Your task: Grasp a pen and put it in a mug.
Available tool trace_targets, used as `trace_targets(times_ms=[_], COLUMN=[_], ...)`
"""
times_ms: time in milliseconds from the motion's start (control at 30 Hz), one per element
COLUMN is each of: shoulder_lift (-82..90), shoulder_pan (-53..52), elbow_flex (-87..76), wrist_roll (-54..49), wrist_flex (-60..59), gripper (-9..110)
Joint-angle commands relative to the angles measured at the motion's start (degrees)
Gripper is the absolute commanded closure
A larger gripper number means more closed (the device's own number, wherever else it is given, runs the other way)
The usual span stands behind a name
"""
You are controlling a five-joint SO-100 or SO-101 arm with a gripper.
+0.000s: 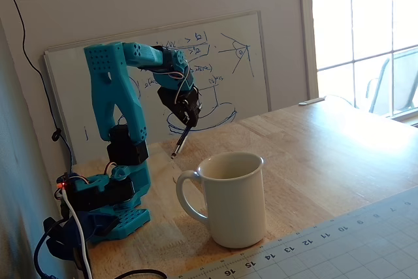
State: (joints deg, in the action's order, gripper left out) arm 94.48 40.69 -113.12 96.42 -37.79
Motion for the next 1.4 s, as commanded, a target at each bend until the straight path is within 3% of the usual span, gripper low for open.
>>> trace_targets(times_ms=[0, 267, 467, 800, 1100, 1367], shoulder_lift=[12.6, 31.0, 43.2, 62.1, 75.9, 81.8], shoulder_pan=[-6.4, -24.3, -38.1, -69.3, -82.2, -85.7], elbow_flex=[-2.4, -9.8, -13.5, -21.6, -32.9, -45.5], wrist_roll=[-0.4, -1.8, -12.3, -18.0, -18.1, -22.3], wrist_flex=[14.2, 25.0, 33.3, 35.8, 35.3, 35.2], gripper=[101, 101, 101, 101, 101, 101])
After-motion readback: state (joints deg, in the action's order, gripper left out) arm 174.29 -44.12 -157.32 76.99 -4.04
